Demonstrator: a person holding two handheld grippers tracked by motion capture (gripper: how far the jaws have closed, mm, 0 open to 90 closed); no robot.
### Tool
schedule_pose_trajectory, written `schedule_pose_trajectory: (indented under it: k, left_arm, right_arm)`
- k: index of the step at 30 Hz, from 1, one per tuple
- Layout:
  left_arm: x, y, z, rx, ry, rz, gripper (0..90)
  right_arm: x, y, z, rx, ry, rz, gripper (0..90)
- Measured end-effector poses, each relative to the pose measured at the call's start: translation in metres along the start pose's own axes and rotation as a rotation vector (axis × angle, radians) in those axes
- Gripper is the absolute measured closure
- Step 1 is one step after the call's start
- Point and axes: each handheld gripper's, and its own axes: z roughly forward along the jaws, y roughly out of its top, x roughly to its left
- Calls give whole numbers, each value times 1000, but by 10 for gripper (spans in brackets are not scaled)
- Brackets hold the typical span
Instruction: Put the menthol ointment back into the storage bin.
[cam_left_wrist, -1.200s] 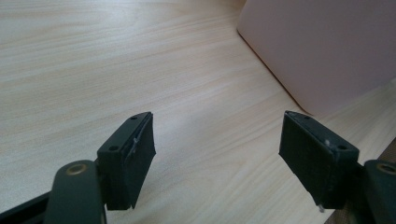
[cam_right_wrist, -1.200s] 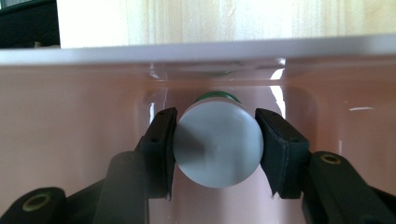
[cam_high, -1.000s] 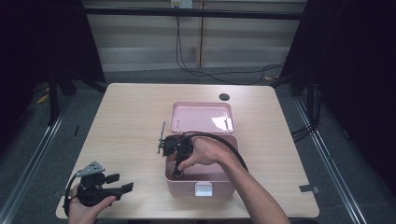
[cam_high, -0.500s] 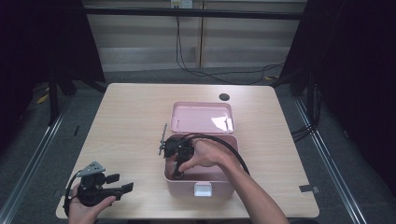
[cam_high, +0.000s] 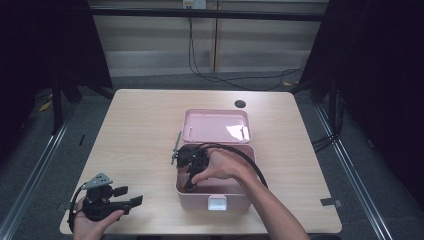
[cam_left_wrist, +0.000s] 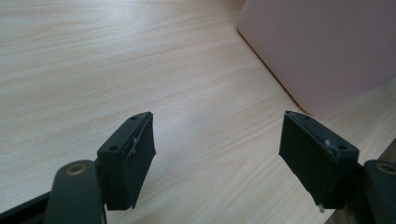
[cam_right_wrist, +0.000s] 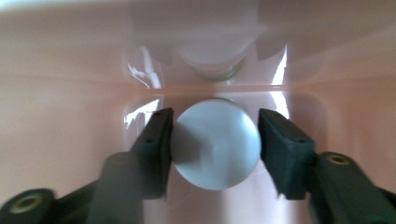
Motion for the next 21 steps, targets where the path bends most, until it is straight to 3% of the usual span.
schedule_pose_trajectory:
  k: [10,21]
  left_arm:
    - [0,0,0,0,6,-3,284]
    - [0,0,0,0,4,-2,272]
  right_arm:
    - [1,0,-5,0,7,25,329]
    - [1,-7,-16,-52,-19,33,232]
